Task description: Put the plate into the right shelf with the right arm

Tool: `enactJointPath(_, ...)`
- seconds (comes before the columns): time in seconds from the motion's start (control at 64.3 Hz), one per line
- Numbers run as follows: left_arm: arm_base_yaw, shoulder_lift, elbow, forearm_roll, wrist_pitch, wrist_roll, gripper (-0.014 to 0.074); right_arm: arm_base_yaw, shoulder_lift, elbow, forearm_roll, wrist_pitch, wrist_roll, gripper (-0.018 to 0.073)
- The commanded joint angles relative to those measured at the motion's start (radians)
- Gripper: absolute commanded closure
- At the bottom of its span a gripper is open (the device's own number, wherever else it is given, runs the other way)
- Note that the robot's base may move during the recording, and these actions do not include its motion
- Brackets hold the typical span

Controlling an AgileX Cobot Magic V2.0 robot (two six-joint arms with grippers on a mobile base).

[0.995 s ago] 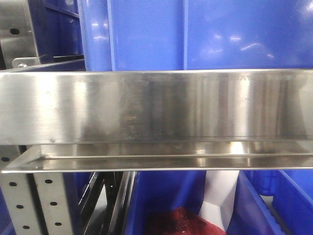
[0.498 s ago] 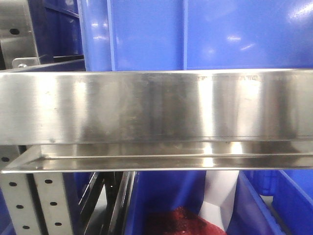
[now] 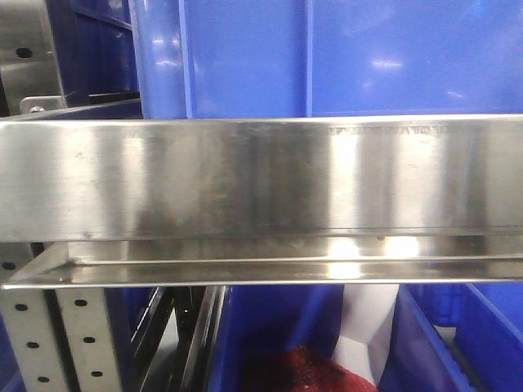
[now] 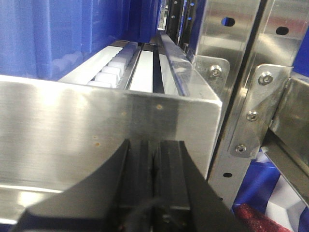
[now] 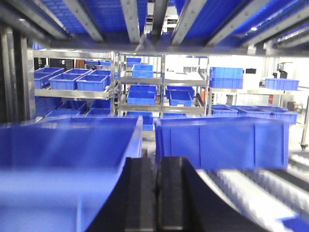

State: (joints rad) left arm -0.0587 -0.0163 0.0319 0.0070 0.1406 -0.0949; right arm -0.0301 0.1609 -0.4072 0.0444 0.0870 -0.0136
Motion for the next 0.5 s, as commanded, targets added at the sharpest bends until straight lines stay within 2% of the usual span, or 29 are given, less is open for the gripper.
enactJointPath(0.0,-0.002,-0.006,0.009,0.000,-0.088,-0.006,0.0643,-0.008,-0.071,0.030,0.009,-0.023,-0.012,0.0505)
enactJointPath(0.14,-0.002,-0.006,0.009,0.000,-0.088,-0.006,0.0643,-0.008,-0.185,0.111,0.025,0.069,-0.012,0.0505)
enactJointPath(0.233,-0.002,-0.006,0.009,0.000,-0.088,-0.006,0.0643,-0.008,-0.184,0.162,0.055,0.097,-0.012,0.0505)
enactJointPath(0.482,-0.002,-0.006,0.009,0.000,-0.088,-0.006,0.0643,-0.008,-0.184,0.281,0.056,0.002,-0.012,0.0505)
